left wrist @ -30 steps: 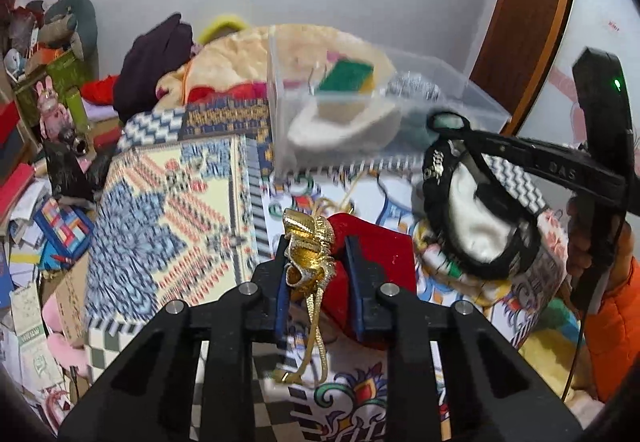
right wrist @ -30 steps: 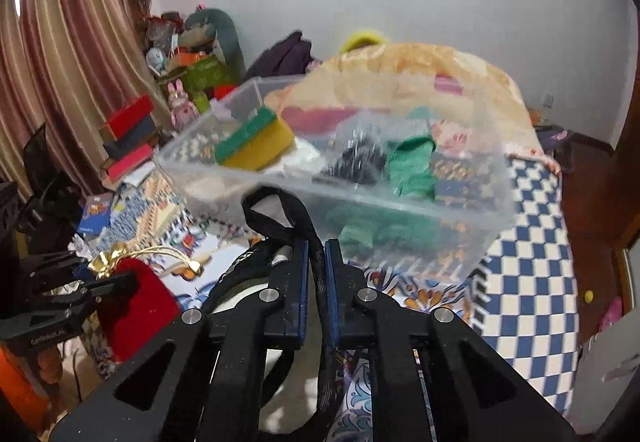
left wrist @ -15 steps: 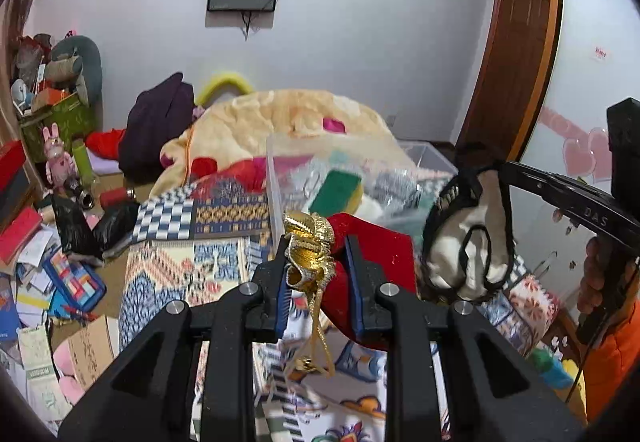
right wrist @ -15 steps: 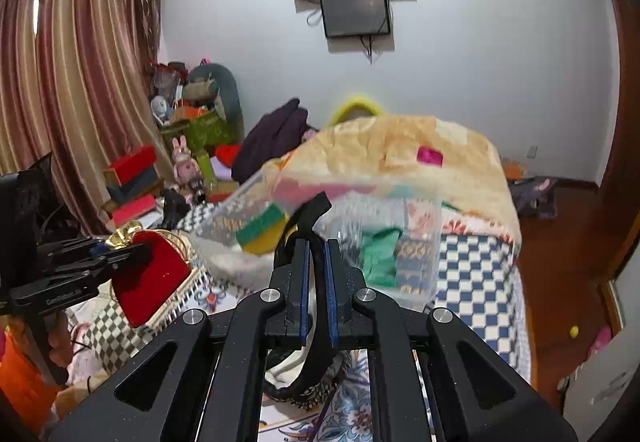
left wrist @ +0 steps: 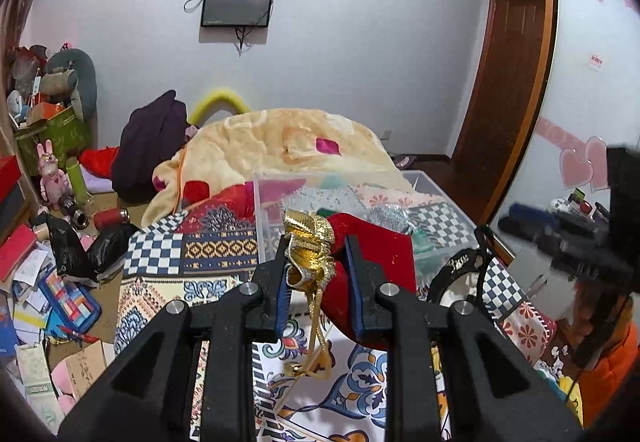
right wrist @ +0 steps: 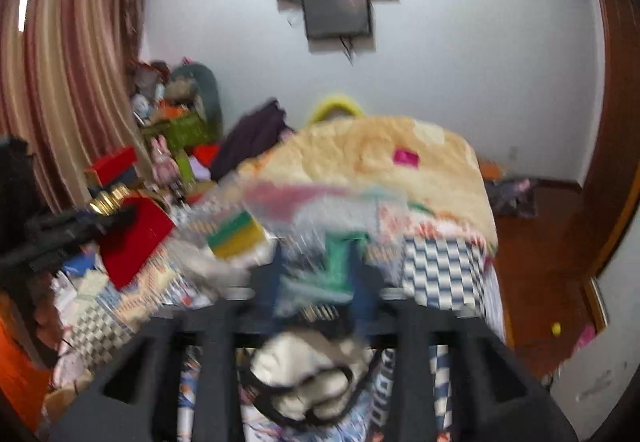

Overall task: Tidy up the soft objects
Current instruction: 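Carry the tote bag with the right tool while the left tool carries the red pouch over the box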

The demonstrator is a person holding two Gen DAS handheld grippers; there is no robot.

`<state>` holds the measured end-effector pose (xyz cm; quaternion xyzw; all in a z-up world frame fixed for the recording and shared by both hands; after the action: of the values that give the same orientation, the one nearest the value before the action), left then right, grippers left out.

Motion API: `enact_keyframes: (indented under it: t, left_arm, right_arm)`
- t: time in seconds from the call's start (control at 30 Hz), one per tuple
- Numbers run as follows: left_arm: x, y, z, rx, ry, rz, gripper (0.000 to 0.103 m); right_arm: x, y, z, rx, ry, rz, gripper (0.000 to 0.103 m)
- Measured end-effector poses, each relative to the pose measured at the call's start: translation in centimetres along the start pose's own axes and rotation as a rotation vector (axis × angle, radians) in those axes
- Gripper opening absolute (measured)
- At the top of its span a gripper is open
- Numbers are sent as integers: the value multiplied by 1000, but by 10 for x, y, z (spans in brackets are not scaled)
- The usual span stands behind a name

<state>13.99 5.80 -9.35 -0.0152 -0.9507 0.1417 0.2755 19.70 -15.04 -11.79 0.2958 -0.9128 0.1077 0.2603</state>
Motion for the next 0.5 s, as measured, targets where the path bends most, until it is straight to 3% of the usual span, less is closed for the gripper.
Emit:
enact_keyframes:
  t: [0.03, 0.1, 0.27, 0.4, 0.47, 0.5]
  left_arm:
    - [-1, 1, 2, 2, 6, 1, 24]
    - [-3, 2, 7, 7, 17, -1, 24]
    - [-10, 4, 15, 25, 48, -3, 24]
    - [-12, 3, 17, 25, 57, -3, 24]
    - [-12, 1, 17, 17, 54, -6, 24]
    - [-12, 1, 17, 12, 53, -8, 24]
  right_arm:
    - [-4, -3, 11, 1, 20, 21, 65]
    - [-10, -9, 24, -6, 62, 36, 68]
    - [-41, -28, 57, -77, 197, -8, 68]
    - [-57, -38, 68, -143, 236, -54, 68]
    - [-64, -38, 66, -171, 230, -82, 64]
    - [-64, -36, 65, -171, 216, -90, 53]
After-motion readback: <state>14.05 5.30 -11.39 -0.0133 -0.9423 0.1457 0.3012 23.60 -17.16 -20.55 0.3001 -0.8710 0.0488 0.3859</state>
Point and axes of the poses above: each gripper's, at about its wrist camera, not at the fingertips, and x roughly against the way its jaws point, y to its left, z to its underside, the point moved 5 cm from there along -x, roughly the way its jaws point, and after that the axes turned 9 degrees about x, right-handed, at the moved point
